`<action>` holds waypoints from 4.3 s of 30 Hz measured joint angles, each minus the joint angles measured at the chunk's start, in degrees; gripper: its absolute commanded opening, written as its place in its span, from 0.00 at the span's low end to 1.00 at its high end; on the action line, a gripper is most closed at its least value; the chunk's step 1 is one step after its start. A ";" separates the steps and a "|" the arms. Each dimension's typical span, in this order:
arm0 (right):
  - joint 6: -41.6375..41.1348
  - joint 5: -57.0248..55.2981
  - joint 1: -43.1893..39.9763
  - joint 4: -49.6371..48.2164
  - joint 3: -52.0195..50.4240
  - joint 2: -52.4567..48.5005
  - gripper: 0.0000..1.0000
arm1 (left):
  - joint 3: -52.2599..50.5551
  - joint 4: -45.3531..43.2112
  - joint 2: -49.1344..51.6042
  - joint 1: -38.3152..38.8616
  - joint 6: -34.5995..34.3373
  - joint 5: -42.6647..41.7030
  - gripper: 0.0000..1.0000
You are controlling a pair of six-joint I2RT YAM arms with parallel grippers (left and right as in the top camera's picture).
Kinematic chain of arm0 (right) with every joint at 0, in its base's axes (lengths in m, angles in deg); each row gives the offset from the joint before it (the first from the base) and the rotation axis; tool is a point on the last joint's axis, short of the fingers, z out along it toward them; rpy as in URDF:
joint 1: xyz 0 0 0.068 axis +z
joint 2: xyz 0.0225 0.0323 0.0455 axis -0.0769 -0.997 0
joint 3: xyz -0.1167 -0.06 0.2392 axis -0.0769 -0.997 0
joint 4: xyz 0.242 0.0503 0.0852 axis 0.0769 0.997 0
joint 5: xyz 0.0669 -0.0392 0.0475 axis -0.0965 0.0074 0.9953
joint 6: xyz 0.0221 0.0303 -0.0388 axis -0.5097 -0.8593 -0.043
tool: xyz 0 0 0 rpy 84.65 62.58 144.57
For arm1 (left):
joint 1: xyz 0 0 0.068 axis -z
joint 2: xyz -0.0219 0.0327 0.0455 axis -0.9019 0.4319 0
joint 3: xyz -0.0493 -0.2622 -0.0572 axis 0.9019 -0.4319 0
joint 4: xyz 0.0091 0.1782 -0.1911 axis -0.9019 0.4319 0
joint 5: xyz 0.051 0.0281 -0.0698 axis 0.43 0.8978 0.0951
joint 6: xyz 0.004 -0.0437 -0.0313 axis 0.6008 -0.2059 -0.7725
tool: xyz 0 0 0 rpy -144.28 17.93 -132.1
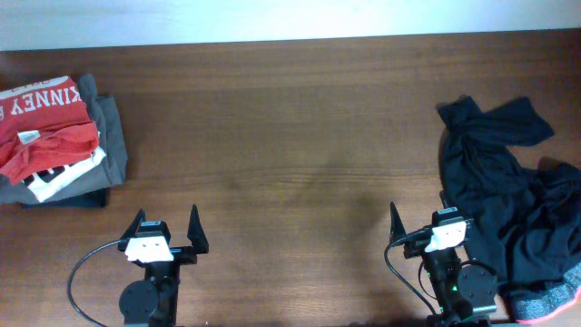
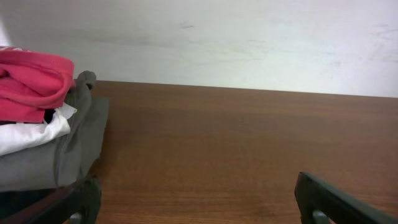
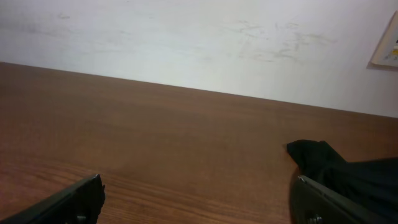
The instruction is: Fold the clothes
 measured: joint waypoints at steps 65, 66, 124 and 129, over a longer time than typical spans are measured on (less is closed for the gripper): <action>0.00 0.00 0.00 0.00 0.00 0.00 0.99 | 0.00 0.00 0.02 0.00 0.00 0.00 0.99; -0.02 0.00 0.00 0.00 0.00 0.00 0.99 | 0.00 0.00 0.00 0.00 0.00 0.00 0.99; -7.52 -1.81 0.00 15.93 12.74 -4.09 0.99 | 9.79 8.92 5.64 0.00 -0.02 -4.20 0.99; -7.74 -5.73 0.00 24.59 23.52 -11.89 0.99 | 17.94 10.99 13.68 0.00 -0.02 -4.52 0.99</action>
